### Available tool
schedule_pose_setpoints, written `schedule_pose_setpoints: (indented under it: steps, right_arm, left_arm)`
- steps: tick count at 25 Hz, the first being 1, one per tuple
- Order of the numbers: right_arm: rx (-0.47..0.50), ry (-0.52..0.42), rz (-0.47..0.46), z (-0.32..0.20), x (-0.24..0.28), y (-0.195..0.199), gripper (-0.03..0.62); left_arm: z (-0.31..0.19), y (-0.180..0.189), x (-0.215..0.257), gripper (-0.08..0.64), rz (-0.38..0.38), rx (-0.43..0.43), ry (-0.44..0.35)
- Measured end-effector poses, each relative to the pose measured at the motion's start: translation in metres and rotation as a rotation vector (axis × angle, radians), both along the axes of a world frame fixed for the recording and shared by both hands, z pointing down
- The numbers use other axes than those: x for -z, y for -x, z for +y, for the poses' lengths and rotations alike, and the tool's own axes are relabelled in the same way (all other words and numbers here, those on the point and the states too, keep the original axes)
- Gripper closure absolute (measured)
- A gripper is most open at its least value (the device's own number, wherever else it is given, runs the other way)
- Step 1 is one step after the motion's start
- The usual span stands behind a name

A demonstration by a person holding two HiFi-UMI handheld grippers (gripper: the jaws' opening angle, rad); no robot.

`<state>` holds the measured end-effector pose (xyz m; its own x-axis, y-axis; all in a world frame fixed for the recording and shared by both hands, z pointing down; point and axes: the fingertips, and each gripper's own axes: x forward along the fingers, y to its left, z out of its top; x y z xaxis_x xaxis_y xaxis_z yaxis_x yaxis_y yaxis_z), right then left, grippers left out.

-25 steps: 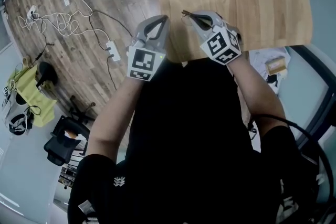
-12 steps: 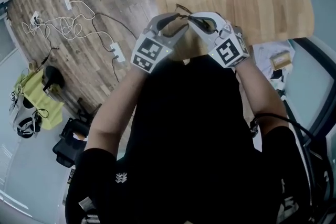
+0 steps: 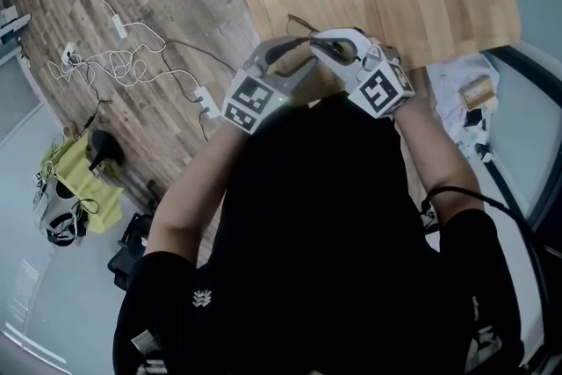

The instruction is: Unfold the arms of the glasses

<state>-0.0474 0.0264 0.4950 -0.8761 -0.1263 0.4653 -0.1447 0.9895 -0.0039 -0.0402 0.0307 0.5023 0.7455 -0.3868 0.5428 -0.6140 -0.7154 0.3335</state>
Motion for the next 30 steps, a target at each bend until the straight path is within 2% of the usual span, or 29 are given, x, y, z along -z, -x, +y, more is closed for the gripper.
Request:
schedule_pose_setpoints:
  steps: [11,15,19,22,30]
  right_arm:
    - [-0.033,0.003,0.027,0.011,0.008,-0.033,0.537]
    - [-0.042,0.006,0.047,0.022,0.015,-0.055,0.535]
    - [-0.093,0.043,0.084,0.031,0.002,-0.079,0.533]
    - [-0.129,0.088,0.12,0.037,-0.018,-0.092,0.498]
    - [-0.244,0.141,0.146,0.038,-0.044,-0.101,0.483]
  left_arm:
    - [0.014,-0.03,0.015,0.393,0.009,-0.081,-0.046]
    - [0.022,-0.045,0.025,0.393,0.009,-0.142,-0.073]
    - [0.033,-0.064,0.031,0.393,0.017,-0.213,-0.092]
    - [0.04,-0.078,0.035,0.393,0.018,-0.272,-0.11]
    - [0.057,-0.105,0.04,0.393,0.009,-0.389,-0.14]
